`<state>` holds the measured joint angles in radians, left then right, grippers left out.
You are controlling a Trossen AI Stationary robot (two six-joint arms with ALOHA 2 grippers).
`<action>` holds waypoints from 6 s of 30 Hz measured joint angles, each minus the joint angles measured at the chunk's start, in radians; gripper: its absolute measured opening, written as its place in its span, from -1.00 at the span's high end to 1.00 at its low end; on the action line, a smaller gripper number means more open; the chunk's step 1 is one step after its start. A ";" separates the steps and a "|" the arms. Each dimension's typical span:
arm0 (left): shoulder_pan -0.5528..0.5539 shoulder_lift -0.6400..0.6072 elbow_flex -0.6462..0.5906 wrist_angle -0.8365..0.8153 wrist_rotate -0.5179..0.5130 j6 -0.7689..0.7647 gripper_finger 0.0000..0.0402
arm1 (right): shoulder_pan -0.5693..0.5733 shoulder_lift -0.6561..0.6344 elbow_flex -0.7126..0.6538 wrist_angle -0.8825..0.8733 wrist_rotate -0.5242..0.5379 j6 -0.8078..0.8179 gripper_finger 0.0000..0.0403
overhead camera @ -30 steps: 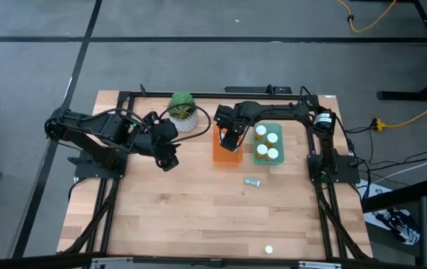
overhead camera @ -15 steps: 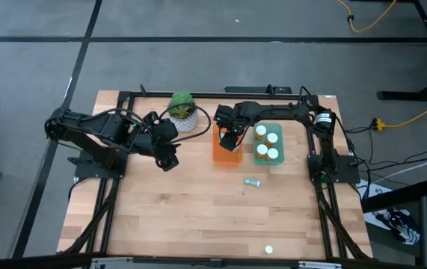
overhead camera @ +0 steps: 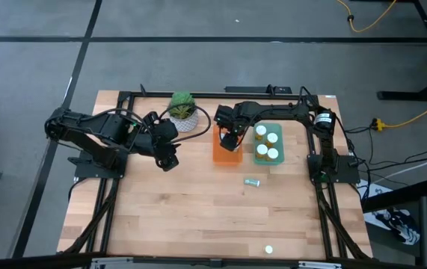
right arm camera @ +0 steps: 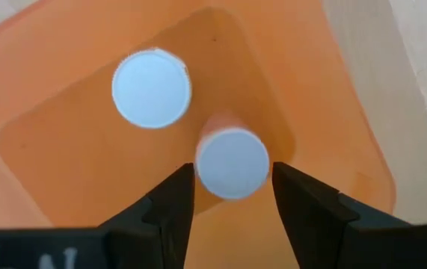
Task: Pick and place medicine bottles into bin by pill shape (circle, oval)
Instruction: Put the small pink bottle into the orange bin, then adjust the small blue bottle
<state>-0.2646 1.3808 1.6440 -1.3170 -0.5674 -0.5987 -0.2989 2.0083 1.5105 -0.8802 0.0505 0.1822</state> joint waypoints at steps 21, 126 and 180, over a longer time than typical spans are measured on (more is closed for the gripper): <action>0.000 0.000 0.000 0.000 0.000 0.000 0.07 | 0.059 -0.009 0.336 -0.514 0.000 0.131 0.10; 0.000 0.000 0.000 0.002 0.000 0.009 0.07 | 0.839 -0.645 -1.215 1.062 0.344 0.414 0.10; 0.000 0.000 0.000 0.002 0.000 0.032 0.07 | 0.795 -0.591 -1.202 1.109 0.367 0.401 -0.13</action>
<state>-0.2642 1.3808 1.6440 -1.3155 -0.5678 -0.5667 0.4962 1.4176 0.3080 0.2293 0.4179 0.5835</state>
